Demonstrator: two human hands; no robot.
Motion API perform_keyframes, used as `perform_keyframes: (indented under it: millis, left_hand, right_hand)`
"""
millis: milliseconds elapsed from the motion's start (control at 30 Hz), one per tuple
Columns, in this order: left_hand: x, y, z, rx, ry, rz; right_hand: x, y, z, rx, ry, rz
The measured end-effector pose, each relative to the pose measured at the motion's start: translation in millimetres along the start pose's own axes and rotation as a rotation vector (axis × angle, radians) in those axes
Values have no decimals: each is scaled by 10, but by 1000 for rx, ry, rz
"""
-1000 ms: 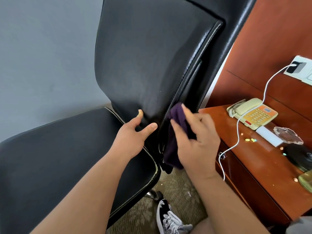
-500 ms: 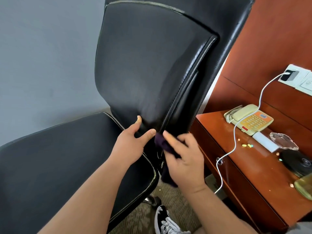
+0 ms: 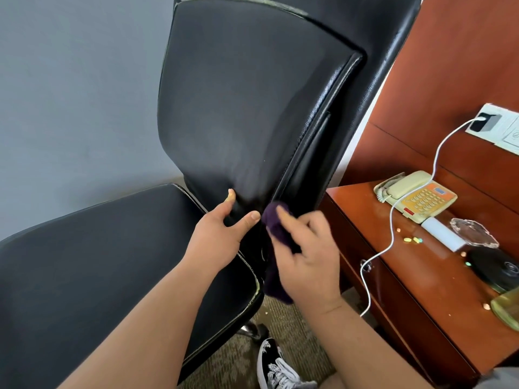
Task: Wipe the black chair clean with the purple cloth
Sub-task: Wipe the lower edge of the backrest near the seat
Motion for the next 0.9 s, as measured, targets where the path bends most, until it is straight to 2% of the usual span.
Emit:
perform_keyframes:
  millis: [67,133,200,333,433,700,800,900]
  left_hand:
    - [-8,-8,19,19,-4,15]
    - [-19,-23,12,16,6,12]
    - [-34,-20,13,6,9,2]
    - [-6,0,-24,-4,33,8]
    - [-6,-5,-32,-23,48,2]
    - [-4,10,6,-23,17,24]
    - [-7,5,21,-13,0,19]
    - [-12,3,38,9,-12,-1]
  right_hand:
    - [-166,-42,24,-91,4,-102]
    - [-192,2,27,-126,6,-110]
    - [-54,117,-10,-73,11,-39]
    - [508,455,-191,-18,63,210]
    - [867,606,-295,-30,38,254]
    - [897,191,-516,-450,61,-76]
    - [672,85,-486,-467,102,-163]
    - [353,22,-329,-380,108,-273]
Point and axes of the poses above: each hand's wrist, its own x-axis towards the middle knuckle, its own y-axis out of the back of the hand, z = x × y, the point moved 5 cm from there along x, towards the middle knuckle, and after that the axes turned 7 degrees about y, right-handed, at the moved point
